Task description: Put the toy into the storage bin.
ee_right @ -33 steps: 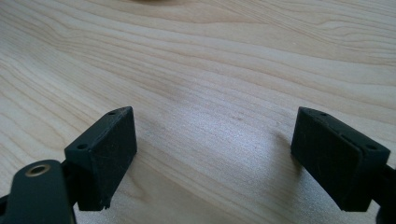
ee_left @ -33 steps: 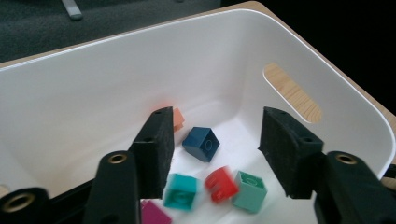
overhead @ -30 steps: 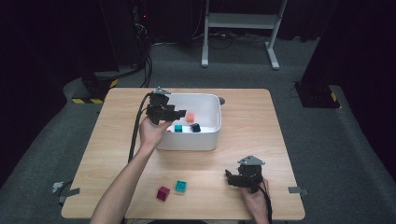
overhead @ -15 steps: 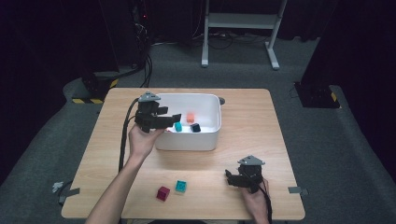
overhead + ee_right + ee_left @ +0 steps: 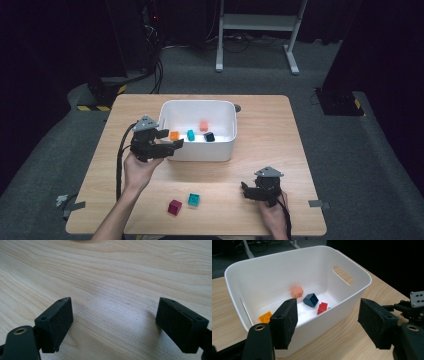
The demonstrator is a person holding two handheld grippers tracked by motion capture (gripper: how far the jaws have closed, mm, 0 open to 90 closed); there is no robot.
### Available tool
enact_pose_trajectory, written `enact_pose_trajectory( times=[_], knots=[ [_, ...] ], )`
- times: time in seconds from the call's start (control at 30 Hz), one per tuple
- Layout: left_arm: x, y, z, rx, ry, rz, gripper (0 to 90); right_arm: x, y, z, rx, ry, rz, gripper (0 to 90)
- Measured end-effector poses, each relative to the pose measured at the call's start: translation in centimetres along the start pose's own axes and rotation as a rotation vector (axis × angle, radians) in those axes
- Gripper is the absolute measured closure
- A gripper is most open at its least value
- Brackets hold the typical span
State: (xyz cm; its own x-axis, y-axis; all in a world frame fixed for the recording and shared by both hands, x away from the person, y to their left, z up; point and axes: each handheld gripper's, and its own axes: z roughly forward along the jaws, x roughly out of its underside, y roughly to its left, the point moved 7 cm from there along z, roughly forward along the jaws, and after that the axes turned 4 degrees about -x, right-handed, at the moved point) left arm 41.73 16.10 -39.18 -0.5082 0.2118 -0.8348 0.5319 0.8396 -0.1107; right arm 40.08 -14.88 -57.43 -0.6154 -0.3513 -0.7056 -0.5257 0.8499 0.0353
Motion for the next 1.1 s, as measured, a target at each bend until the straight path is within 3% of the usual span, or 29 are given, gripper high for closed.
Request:
enact_pose_trajectory(
  times=[0.13, 0.27, 0.4, 0.57, 0.67, 0.83, 1.1],
  knots=[
    [1.6, -0.2, -0.4, 0.011, 0.019, 0.004, 30.4, 0.0, 0.0, 0.0, 0.0, 0.0, 0.0, 14.0],
    [3.6, -0.2, -1.0, 0.024, 0.022, -0.018, 30.4, 0.0, 0.0, 0.0, 0.0, 0.0, 0.0, 13.9],
    [5.5, -0.3, -1.2, 0.024, 0.028, -0.036, 30.5, 0.0, 0.0, 0.0, 0.0, 0.0, 0.001, 13.9],
    [7.6, -0.6, -1.6, 0.001, 0.03, -0.022, 31.9, 0.0, 0.0, 0.0, 0.0, 0.0, 0.001, 13.9],
    [8.9, -0.8, -1.8, 0.012, 0.03, -0.039, 32.4, 0.0, 0.0, 0.0, 0.0, 0.0, 0.001, 14.0],
    [11.1, -1.5, -1.6, 0.01, 0.063, -0.026, 32.7, 0.0, 0.0, 0.0, 0.0, 0.0, 0.001, 14.0],
    [14.2, -1.8, -1.5, 0.01, 0.089, -0.062, 31.8, 0.0, 0.0, 0.0, 0.0, 0.0, 0.001, 13.9]
  ],
)
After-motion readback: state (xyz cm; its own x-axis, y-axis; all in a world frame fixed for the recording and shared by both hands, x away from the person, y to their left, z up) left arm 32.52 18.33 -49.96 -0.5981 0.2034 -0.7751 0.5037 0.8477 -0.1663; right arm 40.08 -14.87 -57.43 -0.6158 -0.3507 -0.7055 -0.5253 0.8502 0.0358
